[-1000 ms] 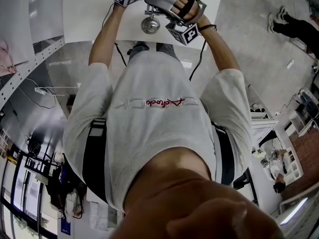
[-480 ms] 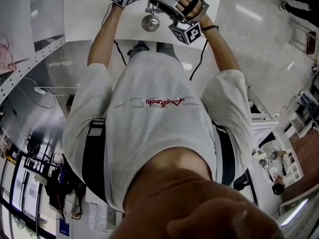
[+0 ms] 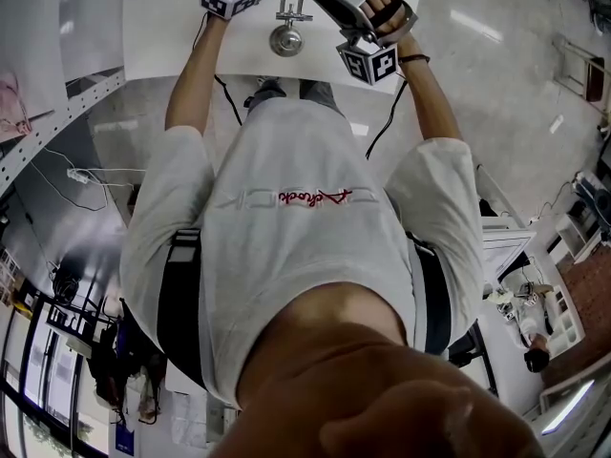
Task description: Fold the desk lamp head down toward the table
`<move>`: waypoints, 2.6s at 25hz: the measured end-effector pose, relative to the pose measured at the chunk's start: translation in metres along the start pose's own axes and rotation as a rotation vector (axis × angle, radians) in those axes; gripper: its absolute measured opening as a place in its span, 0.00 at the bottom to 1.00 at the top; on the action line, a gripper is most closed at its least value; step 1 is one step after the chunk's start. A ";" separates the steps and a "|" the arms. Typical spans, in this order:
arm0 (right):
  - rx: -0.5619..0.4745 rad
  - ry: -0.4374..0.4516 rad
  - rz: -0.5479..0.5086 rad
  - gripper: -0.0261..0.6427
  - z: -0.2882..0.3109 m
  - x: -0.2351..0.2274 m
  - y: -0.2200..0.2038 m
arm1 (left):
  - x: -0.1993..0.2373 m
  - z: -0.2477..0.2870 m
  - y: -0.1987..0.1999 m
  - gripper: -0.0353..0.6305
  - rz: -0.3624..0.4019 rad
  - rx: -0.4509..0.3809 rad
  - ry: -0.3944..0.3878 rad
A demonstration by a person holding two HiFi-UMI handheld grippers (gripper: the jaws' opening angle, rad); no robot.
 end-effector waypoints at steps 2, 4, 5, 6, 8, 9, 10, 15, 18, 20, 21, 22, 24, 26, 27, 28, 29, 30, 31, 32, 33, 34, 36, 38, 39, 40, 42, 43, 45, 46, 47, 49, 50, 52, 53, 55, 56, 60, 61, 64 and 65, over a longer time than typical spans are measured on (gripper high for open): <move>0.013 0.007 0.008 0.28 -0.002 0.002 -0.002 | 0.001 -0.004 -0.004 0.35 -0.009 0.002 0.005; 0.025 0.012 0.013 0.28 -0.004 0.007 -0.003 | 0.002 -0.010 -0.008 0.35 -0.019 0.002 0.010; 0.032 0.009 0.015 0.27 -0.005 0.008 -0.003 | 0.001 -0.013 -0.010 0.35 -0.022 0.002 0.014; 0.040 0.000 0.015 0.22 -0.007 0.009 -0.003 | 0.001 -0.015 -0.011 0.34 -0.024 0.003 0.020; 0.057 -0.021 0.014 0.11 -0.010 0.007 -0.004 | 0.000 -0.021 -0.012 0.30 -0.025 0.002 0.030; 0.065 -0.028 0.016 0.09 -0.011 0.006 -0.004 | -0.001 -0.023 -0.012 0.27 -0.024 0.002 0.035; 0.072 -0.031 0.021 0.04 -0.013 0.005 -0.005 | -0.003 -0.025 -0.012 0.23 -0.020 0.002 0.041; 0.099 -0.030 0.029 0.05 -0.020 0.003 -0.002 | -0.010 -0.036 -0.010 0.09 -0.007 -0.005 0.046; 0.112 -0.034 0.023 0.05 -0.023 0.003 0.000 | -0.013 -0.039 -0.008 0.09 -0.005 -0.006 0.041; 0.135 -0.044 0.055 0.05 -0.024 0.001 0.000 | -0.015 -0.042 -0.008 0.09 -0.001 -0.008 0.048; 0.153 -0.051 0.100 0.05 -0.025 0.000 -0.001 | -0.016 -0.044 -0.008 0.09 0.000 -0.010 0.054; 0.176 -0.058 0.168 0.05 -0.026 -0.002 -0.003 | -0.017 -0.047 -0.009 0.09 0.000 -0.013 0.061; 0.233 -0.073 0.360 0.05 -0.029 -0.009 -0.009 | -0.020 -0.052 -0.011 0.09 -0.001 -0.017 0.072; 0.286 -0.091 0.600 0.05 -0.034 -0.016 -0.016 | -0.025 -0.058 -0.009 0.09 -0.006 -0.019 0.078; 0.309 -0.099 0.730 0.05 -0.036 -0.018 -0.019 | -0.027 -0.062 -0.008 0.09 -0.008 -0.022 0.085; 0.325 -0.107 0.863 0.05 -0.037 -0.019 -0.022 | -0.029 -0.066 -0.007 0.09 -0.009 -0.026 0.093; 0.333 -0.113 0.993 0.05 -0.037 -0.020 -0.024 | -0.031 -0.070 -0.007 0.09 -0.009 -0.031 0.102; 0.332 -0.115 1.116 0.05 -0.036 -0.021 -0.026 | -0.033 -0.074 -0.006 0.09 -0.010 -0.035 0.109; 0.320 -0.111 1.234 0.05 -0.036 -0.021 -0.026 | -0.034 -0.077 -0.006 0.09 -0.012 -0.041 0.114; 0.302 -0.105 1.334 0.05 -0.035 -0.021 -0.026 | -0.036 -0.080 -0.007 0.09 -0.016 -0.047 0.116; 0.288 -0.104 1.402 0.05 -0.036 -0.020 -0.025 | -0.039 -0.083 -0.007 0.09 -0.020 -0.053 0.115; 0.282 -0.109 1.439 0.05 -0.037 -0.018 -0.026 | -0.041 -0.085 -0.009 0.09 -0.025 -0.059 0.112; 0.276 -0.123 1.478 0.05 -0.039 -0.012 -0.027 | -0.046 -0.090 -0.012 0.09 -0.032 -0.067 0.106; 0.284 -0.124 1.491 0.05 -0.042 -0.008 -0.023 | -0.051 -0.096 -0.015 0.09 -0.030 -0.069 0.100; 0.294 -0.124 1.484 0.05 -0.043 -0.005 -0.019 | -0.054 -0.099 -0.017 0.09 -0.026 -0.069 0.097; 0.305 -0.128 1.473 0.05 -0.046 -0.002 -0.016 | -0.057 -0.103 -0.019 0.09 -0.023 -0.069 0.094; 0.319 -0.152 1.465 0.05 -0.053 0.003 -0.010 | -0.062 -0.111 -0.022 0.09 -0.020 -0.072 0.085; 0.322 -0.166 1.468 0.05 -0.056 0.004 -0.007 | -0.065 -0.115 -0.023 0.09 -0.019 -0.075 0.080; 0.333 -0.193 1.467 0.05 -0.065 0.006 0.002 | -0.071 -0.123 -0.027 0.09 -0.019 -0.079 0.065; 0.338 -0.202 1.461 0.05 -0.069 0.007 0.008 | -0.075 -0.126 -0.029 0.09 -0.017 -0.080 0.058; 0.340 -0.209 1.455 0.05 -0.073 0.008 0.013 | -0.079 -0.129 -0.031 0.09 -0.013 -0.081 0.054; 0.344 -0.214 1.450 0.05 -0.081 0.011 0.023 | -0.088 -0.136 -0.034 0.09 -0.010 -0.083 0.053; 0.347 -0.214 1.452 0.05 -0.086 0.014 0.028 | -0.094 -0.139 -0.037 0.09 -0.013 -0.083 0.052; 0.351 -0.216 1.463 0.05 -0.097 0.019 0.035 | -0.104 -0.143 -0.042 0.09 -0.018 -0.083 0.054; 0.351 -0.218 1.469 0.05 -0.102 0.020 0.038 | -0.110 -0.145 -0.043 0.09 -0.019 -0.084 0.056; 0.346 -0.219 1.470 0.05 -0.112 0.021 0.043 | -0.121 -0.151 -0.043 0.09 -0.021 -0.089 0.064; 0.344 -0.214 1.466 0.05 -0.117 0.021 0.047 | -0.127 -0.154 -0.044 0.09 -0.023 -0.090 0.069; 0.332 -0.201 1.459 0.05 -0.135 0.026 0.061 | -0.148 -0.167 -0.052 0.09 -0.024 -0.089 0.095; 0.325 -0.200 1.459 0.05 -0.140 0.027 0.065 | -0.153 -0.170 -0.054 0.09 -0.026 -0.090 0.105; 0.307 -0.183 1.439 0.05 -0.157 0.033 0.077 | -0.175 -0.178 -0.059 0.09 -0.033 -0.096 0.127; 0.304 -0.176 1.437 0.05 -0.162 0.037 0.081 | -0.183 -0.180 -0.062 0.09 -0.036 -0.097 0.133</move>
Point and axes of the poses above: the fingertips, and each gripper's own axes: z forward along the fingers, x to its left, y out of its top, the point moved 5 cm from there along -z, backward along the fingers, and after that the axes turned 13 degrees about x, right-handed, at the moved point
